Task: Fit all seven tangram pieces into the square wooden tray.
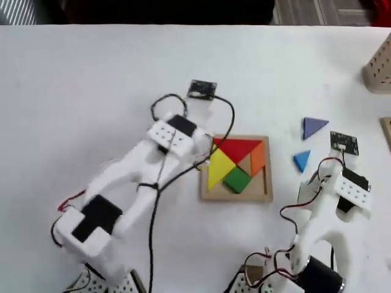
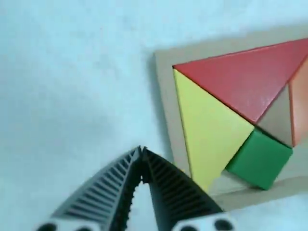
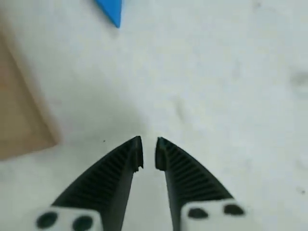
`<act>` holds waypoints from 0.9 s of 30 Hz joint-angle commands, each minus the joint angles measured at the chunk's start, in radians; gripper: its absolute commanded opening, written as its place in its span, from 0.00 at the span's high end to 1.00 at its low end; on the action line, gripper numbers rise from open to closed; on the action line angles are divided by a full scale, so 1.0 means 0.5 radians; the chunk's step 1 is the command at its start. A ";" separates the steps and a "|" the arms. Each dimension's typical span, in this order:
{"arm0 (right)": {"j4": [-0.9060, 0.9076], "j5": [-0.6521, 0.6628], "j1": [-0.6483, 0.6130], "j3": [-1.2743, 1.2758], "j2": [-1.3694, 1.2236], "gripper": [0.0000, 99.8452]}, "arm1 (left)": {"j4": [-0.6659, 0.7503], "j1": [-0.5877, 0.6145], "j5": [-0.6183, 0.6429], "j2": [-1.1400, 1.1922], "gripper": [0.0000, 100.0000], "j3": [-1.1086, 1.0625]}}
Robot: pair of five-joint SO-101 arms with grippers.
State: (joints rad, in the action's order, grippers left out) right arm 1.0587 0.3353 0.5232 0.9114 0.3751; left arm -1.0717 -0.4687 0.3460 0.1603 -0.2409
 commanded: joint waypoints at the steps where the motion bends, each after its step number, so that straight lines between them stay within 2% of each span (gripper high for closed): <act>1: -0.002 -0.055 -0.051 -0.061 0.075 0.86 | 0.037 0.176 -0.384 -0.318 0.98 -0.114; 4: 0.143 -0.129 -0.130 -0.236 0.060 0.80 | 0.273 0.348 -0.574 -0.391 0.98 -0.316; 8: 0.241 -0.282 -0.272 -0.488 0.060 0.80 | 0.512 0.499 -0.703 -0.483 0.98 -0.543; 13: 0.133 -0.528 -0.480 -0.565 0.057 0.80 | 0.546 0.489 -0.770 -0.744 0.98 -0.755; 18: -0.183 -0.700 -0.477 -0.473 -0.066 0.80 | 0.623 0.440 -0.755 -0.870 0.95 -0.887; 22: -0.425 -0.718 -0.480 -0.470 -0.342 0.80 | 0.586 0.437 -0.749 -0.876 0.85 -0.890; 27: -0.486 -0.718 -0.477 -0.709 -0.661 0.80 | 0.589 0.437 -0.752 -0.882 0.88 -0.887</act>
State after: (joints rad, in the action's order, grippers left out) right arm 0.8362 -0.0115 0.2885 0.6536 0.0959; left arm -0.7833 -0.2325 -0.0299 -0.2340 -0.6935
